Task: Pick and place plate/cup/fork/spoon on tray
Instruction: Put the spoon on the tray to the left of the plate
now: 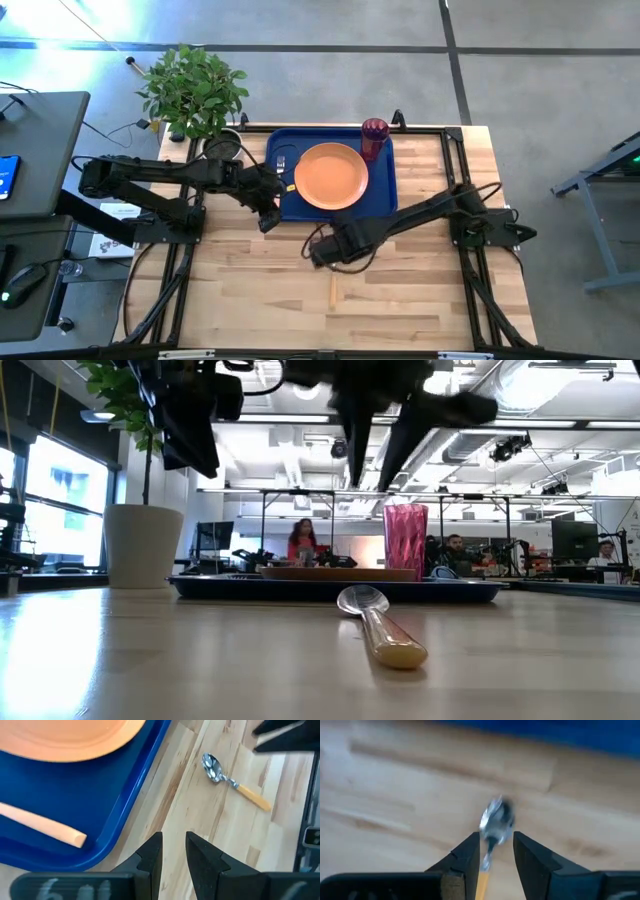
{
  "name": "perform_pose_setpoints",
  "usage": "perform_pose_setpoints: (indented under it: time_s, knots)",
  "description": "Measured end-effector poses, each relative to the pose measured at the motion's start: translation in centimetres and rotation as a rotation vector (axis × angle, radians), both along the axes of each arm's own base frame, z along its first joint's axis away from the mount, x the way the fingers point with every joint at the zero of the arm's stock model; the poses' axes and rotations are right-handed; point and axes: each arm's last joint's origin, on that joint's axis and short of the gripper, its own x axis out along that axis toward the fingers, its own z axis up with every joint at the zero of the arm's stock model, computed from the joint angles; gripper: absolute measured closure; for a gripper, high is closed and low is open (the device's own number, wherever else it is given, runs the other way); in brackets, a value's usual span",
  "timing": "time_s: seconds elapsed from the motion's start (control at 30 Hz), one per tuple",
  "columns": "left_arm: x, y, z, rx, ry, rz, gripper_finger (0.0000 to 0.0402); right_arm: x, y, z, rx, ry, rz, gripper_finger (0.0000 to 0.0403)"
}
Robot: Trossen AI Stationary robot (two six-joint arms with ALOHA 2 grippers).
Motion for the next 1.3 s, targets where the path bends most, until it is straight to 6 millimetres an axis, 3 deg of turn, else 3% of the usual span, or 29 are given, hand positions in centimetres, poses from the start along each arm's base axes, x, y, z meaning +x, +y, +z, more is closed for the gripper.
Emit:
perform_pose_setpoints:
  time_s: [0.37, 0.73, 1.0, 1.3]
  knots:
    - [0.0, 0.0, 0.0, -0.134, 0.028, 0.21, 0.0319, -5.5, -4.4, 9.5, -0.324, -0.063, 0.154, 0.0293]
    - [0.2, -0.3, 0.1, -0.362, 0.049, 0.568, 0.0256, -12.3, -8.6, 17.3, -0.484, -0.14, 0.379, 0.0293]
    - [2.4, -2.7, 2.1, -0.496, -0.232, 0.545, 0.0259, -16.6, -10.9, 20.5, -0.604, -0.159, 0.454, 0.0293]
    - [3.8, -4.9, 5.2, -0.577, -0.593, 0.487, 0.0261, -19.6, -11.6, 21.7, -0.618, -0.148, 0.508, 0.0293]
